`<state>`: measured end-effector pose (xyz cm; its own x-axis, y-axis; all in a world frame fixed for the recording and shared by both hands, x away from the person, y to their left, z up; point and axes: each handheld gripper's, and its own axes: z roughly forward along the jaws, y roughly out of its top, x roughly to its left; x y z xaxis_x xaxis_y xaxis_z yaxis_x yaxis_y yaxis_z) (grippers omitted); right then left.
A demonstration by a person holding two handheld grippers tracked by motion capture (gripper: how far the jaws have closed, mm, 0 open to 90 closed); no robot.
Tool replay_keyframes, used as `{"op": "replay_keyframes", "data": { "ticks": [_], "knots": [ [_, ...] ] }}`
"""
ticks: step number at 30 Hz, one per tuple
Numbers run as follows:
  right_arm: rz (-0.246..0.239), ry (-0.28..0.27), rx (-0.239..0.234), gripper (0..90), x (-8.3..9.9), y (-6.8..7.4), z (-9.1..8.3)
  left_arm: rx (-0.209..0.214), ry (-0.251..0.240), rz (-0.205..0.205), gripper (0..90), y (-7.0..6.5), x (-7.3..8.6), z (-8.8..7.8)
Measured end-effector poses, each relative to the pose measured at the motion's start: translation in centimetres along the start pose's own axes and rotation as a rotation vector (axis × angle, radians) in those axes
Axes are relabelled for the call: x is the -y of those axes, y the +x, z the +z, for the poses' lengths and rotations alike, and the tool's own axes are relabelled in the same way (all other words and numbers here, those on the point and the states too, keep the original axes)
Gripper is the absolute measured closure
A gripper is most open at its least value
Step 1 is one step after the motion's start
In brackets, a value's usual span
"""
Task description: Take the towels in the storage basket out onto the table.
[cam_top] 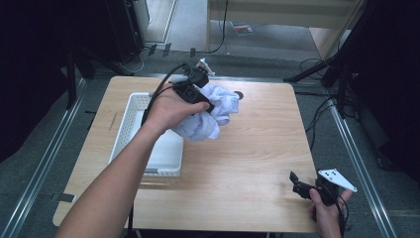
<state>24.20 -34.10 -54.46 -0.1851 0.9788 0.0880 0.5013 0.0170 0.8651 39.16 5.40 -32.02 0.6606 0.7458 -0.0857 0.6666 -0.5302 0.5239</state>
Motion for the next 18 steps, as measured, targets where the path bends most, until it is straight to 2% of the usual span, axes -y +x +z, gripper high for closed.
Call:
{"op": "replay_keyframes", "data": {
  "ticks": [1, 4, 5, 6, 7, 8, 12, 16, 18],
  "knots": [
    [0.0, 0.0, 0.0, 0.0, 0.0, 0.0, 0.0, 0.0, 0.0, 0.0, 61.1, 0.0, 0.0, 0.0],
    [0.004, -0.002, -0.003, 0.0, 0.0, -0.1, 0.0, 0.019, 0.005, 0.007, 61.0, -1.0, -0.7, 1.9],
    [0.004, -0.002, -0.003, 0.0, 0.0, -0.1, 0.0, 0.019, 0.005, 0.007, 61.0, -1.0, -0.7, 1.9],
    [0.005, -0.003, -0.005, 0.0, 0.0, -0.1, 0.0, 0.032, 0.013, 0.013, 61.0, -1.6, -1.0, 2.9],
    [0.005, -0.004, -0.005, 0.0, 0.0, -0.1, -0.1, 0.032, 0.013, 0.013, 61.0, -1.6, -1.0, 2.9],
    [0.005, -0.004, -0.005, 0.0, 0.0, -0.1, -0.1, 0.045, 0.023, 0.022, 61.0, -2.1, -1.2, 3.7],
    [0.007, -0.005, -0.008, 0.0, 0.0, -0.1, -0.1, 0.061, 0.018, 0.028, 60.9, -3.2, -1.7, 5.0],
    [0.007, -0.006, -0.009, 0.0, 0.0, -0.1, -0.1, 0.071, 0.016, 0.033, 60.8, -3.7, -1.9, 6.0],
    [0.007, -0.006, -0.01, 0.0, 0.0, -0.1, -0.1, 0.083, 0.023, 0.033, 60.8, -4.0, -1.8, 7.2]
  ]
}}
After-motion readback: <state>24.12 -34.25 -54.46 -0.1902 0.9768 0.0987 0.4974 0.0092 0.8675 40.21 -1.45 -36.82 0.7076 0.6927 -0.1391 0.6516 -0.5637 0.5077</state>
